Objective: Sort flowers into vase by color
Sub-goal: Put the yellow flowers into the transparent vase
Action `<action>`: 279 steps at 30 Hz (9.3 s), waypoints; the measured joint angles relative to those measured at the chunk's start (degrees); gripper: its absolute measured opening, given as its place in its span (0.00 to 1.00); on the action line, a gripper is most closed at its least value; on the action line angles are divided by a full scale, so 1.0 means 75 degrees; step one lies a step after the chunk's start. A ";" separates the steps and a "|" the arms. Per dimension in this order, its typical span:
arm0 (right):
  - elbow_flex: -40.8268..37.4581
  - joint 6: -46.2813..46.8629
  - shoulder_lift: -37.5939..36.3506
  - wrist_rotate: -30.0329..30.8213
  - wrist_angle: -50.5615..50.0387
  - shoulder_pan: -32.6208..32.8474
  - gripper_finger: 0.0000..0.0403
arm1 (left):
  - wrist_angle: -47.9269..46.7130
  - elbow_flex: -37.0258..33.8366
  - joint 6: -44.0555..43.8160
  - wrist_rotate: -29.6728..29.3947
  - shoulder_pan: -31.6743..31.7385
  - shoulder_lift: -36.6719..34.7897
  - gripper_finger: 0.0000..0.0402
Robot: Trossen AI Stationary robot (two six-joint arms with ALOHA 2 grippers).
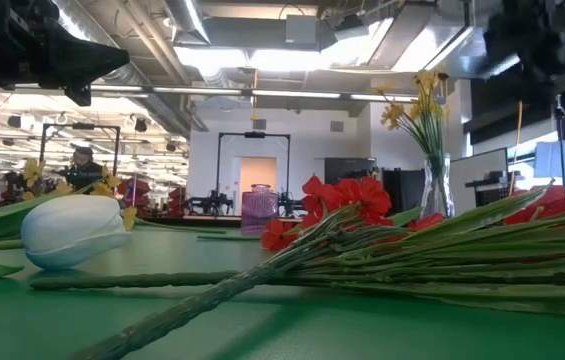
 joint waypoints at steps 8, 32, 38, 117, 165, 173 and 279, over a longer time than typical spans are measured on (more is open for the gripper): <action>0.0005 -0.0204 -0.0220 0.0274 0.3137 0.1115 0.64 | 0.0000 0.0002 0.0000 -0.0002 -0.0001 0.0001 0.00; -0.0001 0.2596 0.3099 0.4223 0.2006 0.6493 0.64 | -0.0003 0.0002 0.0000 -0.0003 -0.0001 0.0002 0.00; -0.0001 0.4154 0.3367 0.4004 0.0967 0.7052 0.64 | 0.0000 -0.0001 0.0000 -0.0002 0.0002 0.0002 0.00; 0.0011 0.3284 0.4035 0.6084 0.1696 0.7449 0.64 | 0.0152 0.0002 -0.2649 0.0007 -0.0001 0.0001 0.00; 0.0005 0.2301 0.4200 0.6144 0.1738 0.7438 0.64 | -1.0912 0.6280 -0.7630 0.2171 0.1215 0.5715 0.00; 0.0005 0.2282 0.4200 0.6144 0.1754 0.7440 0.64 | -1.1124 0.6517 -0.7856 0.2620 0.0850 0.6405 0.04; 0.0317 -0.2485 0.4325 0.5667 0.8615 0.6118 0.64 | -0.1842 0.7889 -0.2900 0.1565 0.0786 0.8129 0.01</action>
